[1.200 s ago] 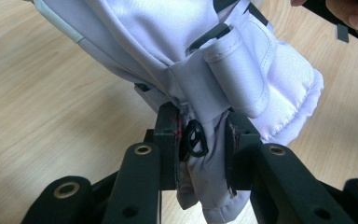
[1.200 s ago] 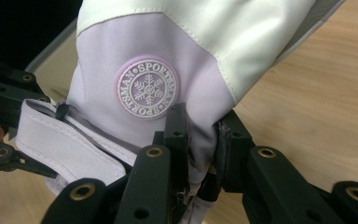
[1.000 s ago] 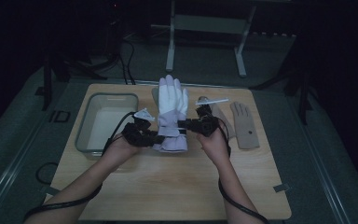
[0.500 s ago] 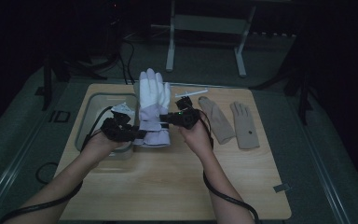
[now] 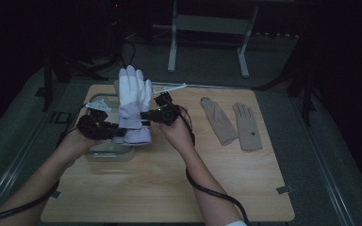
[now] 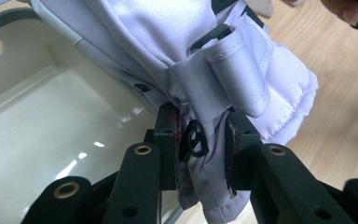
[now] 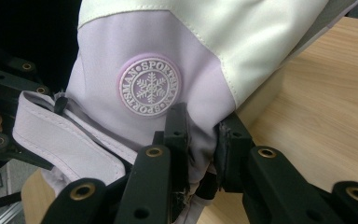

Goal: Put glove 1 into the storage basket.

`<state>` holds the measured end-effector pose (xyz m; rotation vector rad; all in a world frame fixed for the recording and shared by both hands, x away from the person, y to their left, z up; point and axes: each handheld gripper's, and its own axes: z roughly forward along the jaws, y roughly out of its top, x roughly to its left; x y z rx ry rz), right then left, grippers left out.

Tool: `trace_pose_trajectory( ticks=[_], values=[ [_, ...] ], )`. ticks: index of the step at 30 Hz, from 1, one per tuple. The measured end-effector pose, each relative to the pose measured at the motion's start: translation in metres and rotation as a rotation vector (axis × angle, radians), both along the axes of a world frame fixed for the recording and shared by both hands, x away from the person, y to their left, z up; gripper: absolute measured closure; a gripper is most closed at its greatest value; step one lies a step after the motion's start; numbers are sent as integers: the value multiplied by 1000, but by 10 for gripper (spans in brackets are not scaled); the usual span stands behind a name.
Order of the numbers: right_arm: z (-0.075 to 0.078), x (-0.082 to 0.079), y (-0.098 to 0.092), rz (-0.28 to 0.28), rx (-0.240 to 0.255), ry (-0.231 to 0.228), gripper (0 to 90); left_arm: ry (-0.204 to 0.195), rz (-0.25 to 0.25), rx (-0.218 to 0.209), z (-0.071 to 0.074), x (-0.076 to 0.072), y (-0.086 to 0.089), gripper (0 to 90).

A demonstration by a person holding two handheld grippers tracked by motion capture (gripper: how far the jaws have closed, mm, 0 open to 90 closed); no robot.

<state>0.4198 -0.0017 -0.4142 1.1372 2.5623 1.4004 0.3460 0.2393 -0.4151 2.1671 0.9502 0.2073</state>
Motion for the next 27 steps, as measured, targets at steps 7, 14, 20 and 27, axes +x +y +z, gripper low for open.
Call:
trace_pose_trajectory(
  ticks=[7,14,20,27],
  values=[
    [-5,7,37,23,-5,18,771,19,33,10,-4,2,32,714],
    [-18,14,67,43,-6,37,774,38,50,11,-16,4,59,713],
    [-34,22,81,46,-42,54,776,60,50,-7,-38,12,70,712],
    [-58,28,87,40,-86,93,777,112,42,-4,-63,20,72,708]
  ],
)
